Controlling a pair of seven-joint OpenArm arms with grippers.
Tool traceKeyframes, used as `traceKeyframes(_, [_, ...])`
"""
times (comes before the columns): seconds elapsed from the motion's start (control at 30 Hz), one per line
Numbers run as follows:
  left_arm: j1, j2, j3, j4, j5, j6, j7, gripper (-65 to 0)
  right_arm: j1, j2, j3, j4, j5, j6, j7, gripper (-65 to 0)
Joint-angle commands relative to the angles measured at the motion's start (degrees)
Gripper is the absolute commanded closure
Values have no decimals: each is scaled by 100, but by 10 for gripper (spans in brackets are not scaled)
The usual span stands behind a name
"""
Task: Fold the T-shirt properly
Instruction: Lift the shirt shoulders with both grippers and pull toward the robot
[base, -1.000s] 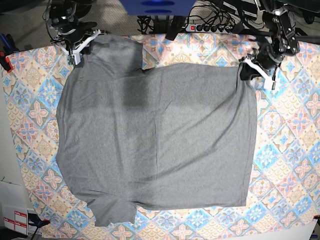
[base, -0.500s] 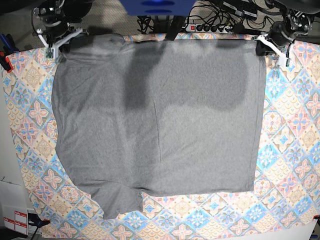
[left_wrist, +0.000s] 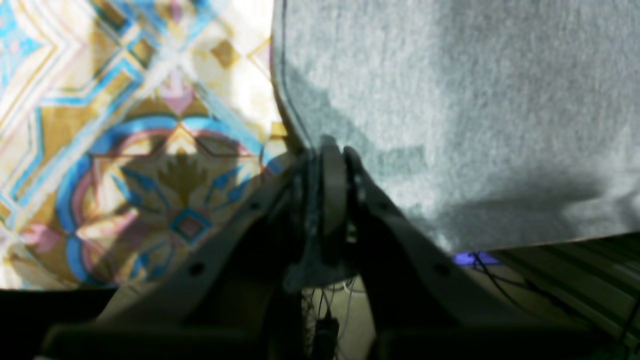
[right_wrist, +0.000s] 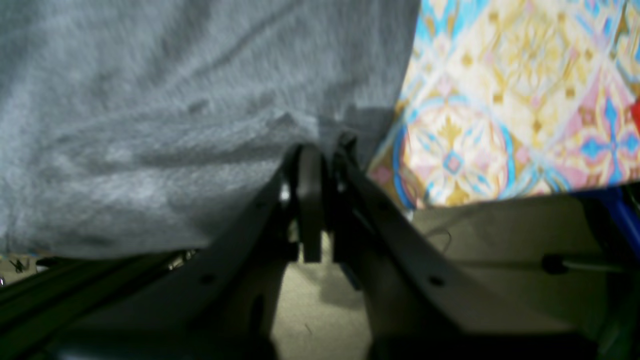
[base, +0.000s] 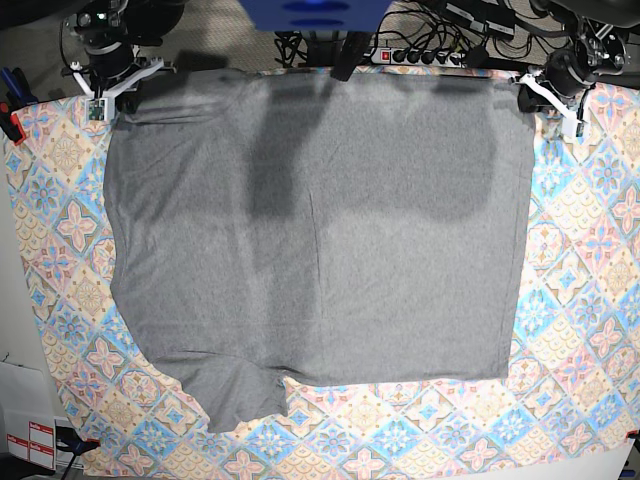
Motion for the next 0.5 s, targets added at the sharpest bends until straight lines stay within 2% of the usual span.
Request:
traceKeyframes(0.0, [-51,-148,-6,4,248,189,109,-40,-49,48,57,80,2,-44,89,-6])
traceKeyframes(0.37, [-807,-351,-6,4,284,189,689,-40,426,84,57,124,-16,-44,89,-6])
traceKeyframes(0.47, [-966,-351,-6,4,284,189,804,-40,549,84,22,194,-306,-44,80,-6])
